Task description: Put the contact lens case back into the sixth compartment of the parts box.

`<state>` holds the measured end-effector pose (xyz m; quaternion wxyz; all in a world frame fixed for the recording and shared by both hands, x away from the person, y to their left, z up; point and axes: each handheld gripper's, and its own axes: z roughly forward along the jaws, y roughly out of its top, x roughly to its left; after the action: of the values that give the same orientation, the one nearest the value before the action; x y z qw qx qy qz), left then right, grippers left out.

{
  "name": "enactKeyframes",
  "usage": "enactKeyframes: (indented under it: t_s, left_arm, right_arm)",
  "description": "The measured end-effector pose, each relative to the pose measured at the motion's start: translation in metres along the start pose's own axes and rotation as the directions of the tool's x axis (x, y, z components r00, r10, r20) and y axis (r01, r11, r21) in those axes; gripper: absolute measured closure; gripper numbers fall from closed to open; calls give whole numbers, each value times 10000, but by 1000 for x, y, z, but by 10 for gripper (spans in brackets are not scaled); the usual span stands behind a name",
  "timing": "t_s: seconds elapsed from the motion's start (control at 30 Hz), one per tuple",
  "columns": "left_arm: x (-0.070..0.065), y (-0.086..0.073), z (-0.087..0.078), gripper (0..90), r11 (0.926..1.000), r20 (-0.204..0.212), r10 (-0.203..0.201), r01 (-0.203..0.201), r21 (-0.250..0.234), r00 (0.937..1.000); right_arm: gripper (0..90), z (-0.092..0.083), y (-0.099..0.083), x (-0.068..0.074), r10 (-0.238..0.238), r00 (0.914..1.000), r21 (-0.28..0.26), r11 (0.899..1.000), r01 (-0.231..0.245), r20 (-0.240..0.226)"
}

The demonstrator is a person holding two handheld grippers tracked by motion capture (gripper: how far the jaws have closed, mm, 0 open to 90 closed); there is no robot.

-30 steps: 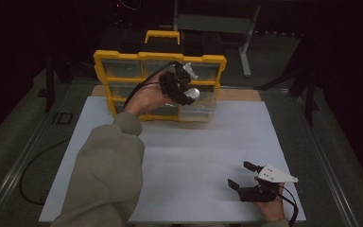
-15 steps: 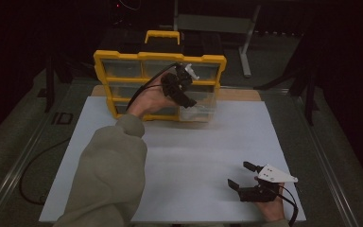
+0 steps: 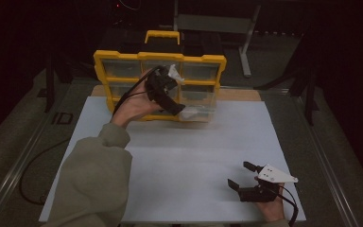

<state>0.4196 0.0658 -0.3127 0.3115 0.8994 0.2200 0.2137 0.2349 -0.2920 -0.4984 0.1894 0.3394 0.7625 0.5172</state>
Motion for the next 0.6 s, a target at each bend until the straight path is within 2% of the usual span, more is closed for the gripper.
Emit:
enactKeyframes:
  t_s: [0.17,0.2,0.23,0.33,0.4,0.5,0.57,0.6]
  left_arm:
    - [-4,-45,-24,1,9976,-762,-523,486,-496,9957]
    - [-8,-58,-29,1,9946,-1034,-694,608,-841,9922]
    - [-10,-70,-32,1,9909,-1052,-842,722,-1132,9909]
    - [-18,-100,-38,1,9848,-1329,-1136,940,-1457,9846]
    - [-21,-121,-40,1,9787,-1271,-1525,1318,-1576,9801]
    - [-28,-151,-41,1,9653,-1216,-2080,1836,-1855,9705]
    - [-37,-174,-42,0,9502,-1276,-2452,2121,-2284,9611]
    - [-43,-188,-42,0,9372,-1329,-2784,2388,-2542,9512]
  right_arm:
    - [78,2,0,1,-18,10000,10,10000,18,-11]
    - [78,2,0,1,-35,10000,27,10000,35,0]
    - [78,2,0,2,-38,10000,49,10000,38,-14]
    - [78,3,1,3,-33,10000,26,10000,33,-86]
    - [78,4,2,5,-2,9999,25,10000,3,-127]
    - [78,6,3,6,-41,9998,13,10000,42,-196]
    - [78,7,3,7,38,9995,-82,10000,-40,-317]
    - [78,7,4,6,35,9995,-116,9999,-39,-324]
